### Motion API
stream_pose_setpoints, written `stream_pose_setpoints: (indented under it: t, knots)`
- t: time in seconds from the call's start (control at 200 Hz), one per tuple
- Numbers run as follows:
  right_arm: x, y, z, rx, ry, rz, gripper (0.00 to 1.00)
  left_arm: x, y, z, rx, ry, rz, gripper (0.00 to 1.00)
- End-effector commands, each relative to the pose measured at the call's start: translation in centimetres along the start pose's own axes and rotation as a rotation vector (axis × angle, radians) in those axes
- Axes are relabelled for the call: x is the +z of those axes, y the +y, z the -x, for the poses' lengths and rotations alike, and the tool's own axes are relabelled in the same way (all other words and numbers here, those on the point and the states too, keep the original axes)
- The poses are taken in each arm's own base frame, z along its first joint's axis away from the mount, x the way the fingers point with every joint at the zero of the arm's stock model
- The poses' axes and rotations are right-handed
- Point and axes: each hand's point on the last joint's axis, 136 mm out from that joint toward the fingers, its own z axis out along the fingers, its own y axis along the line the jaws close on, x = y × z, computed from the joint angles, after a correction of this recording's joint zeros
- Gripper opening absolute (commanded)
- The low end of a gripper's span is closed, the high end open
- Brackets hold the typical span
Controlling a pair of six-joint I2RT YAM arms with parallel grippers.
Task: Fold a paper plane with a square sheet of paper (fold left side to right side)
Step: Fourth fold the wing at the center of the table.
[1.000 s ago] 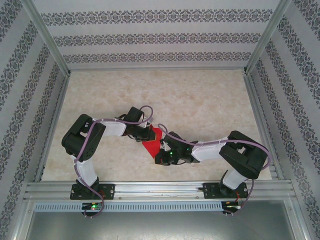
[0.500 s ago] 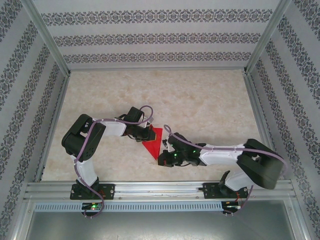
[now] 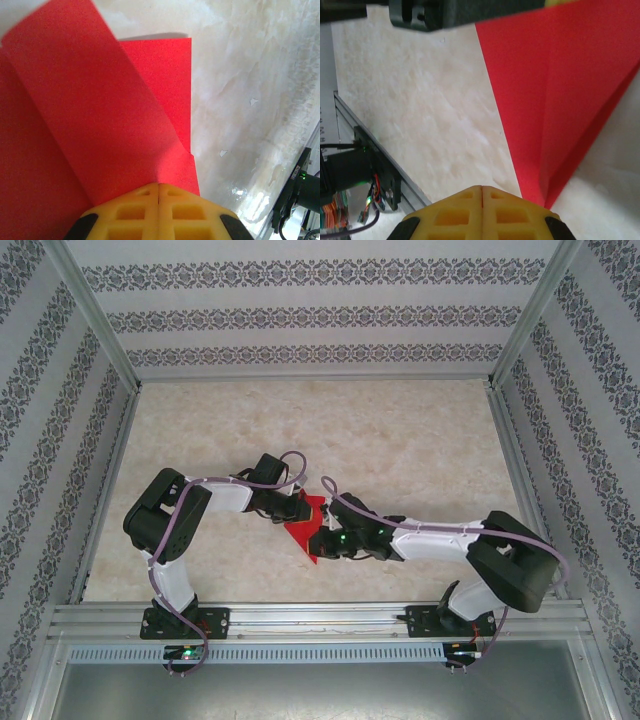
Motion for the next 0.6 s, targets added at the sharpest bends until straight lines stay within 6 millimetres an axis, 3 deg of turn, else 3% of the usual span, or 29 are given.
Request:
stream_pose_setpoints:
  t: [0.0, 0.6]
  knots:
    - [0.6, -0.5, 1.6, -0.016, -0.046, -0.026, 0.00, 0.3, 3.3, -1.5, -0.032, 0.028, 0.146, 0.00]
    - [2.2, -3.2, 0.5, 0.036, 0.015, -0.085, 0.00, 0.3, 3.3, -1.5, -0.035, 0.027, 0.146, 0.00]
